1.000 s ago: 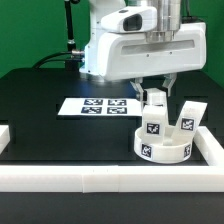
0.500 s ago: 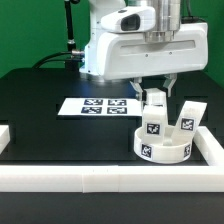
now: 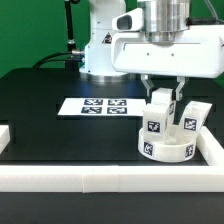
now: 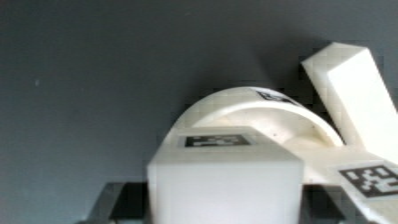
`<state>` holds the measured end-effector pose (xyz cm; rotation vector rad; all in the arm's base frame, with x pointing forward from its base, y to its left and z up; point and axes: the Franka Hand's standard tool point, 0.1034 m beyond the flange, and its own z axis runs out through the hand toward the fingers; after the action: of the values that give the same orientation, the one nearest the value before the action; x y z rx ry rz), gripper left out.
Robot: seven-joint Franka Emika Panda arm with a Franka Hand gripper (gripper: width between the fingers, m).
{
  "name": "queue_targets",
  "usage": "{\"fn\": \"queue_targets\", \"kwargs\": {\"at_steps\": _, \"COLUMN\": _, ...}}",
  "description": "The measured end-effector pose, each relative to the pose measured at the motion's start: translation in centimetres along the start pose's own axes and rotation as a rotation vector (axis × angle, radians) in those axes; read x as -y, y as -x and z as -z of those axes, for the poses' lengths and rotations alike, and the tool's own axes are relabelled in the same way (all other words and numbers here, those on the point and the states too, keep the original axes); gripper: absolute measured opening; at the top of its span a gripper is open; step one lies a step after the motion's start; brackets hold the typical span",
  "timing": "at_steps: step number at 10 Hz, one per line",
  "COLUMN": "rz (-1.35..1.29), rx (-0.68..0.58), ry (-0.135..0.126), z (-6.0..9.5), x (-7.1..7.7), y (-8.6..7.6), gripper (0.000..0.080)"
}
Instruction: Assemble stool
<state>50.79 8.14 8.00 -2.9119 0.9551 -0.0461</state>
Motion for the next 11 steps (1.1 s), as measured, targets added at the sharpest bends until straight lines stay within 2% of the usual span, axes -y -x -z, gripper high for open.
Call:
{"fn": "queue_targets", "kwargs": {"at_steps": 4, "rz": -0.424, "rx": 0.012, "ry": -0.016, "z": -0.01, "x": 0.22, "y": 0.20, "gripper": 0.0337}}
{"fn": "queue_targets", "kwargs": {"at_steps": 5, "rz": -0.571, "rx": 0.020, "ry": -0.025, "z": -0.02, "x": 0.29, "y": 0.31, "gripper": 0.0337}}
{"fn": "queue_targets", "kwargs": {"at_steps": 7, "rz": -0.933, "rx": 0.049, "ry": -0.063, "z": 0.00, "x": 0.29, "y": 0.46, "gripper": 0.0337}}
{"fn": "queue_targets", "kwargs": {"at_steps": 9, "rz": -1.152, "rx": 0.069, "ry": -0.096, "z": 0.04, "x": 0.28, "y": 0.08, "gripper": 0.0337}}
{"fn": "queue_targets", "kwargs": {"at_steps": 11, "rz": -1.263, "rx": 0.075, "ry": -0.095, "z": 0.01, "x": 0.36, "y": 0.09, "gripper": 0.0337}}
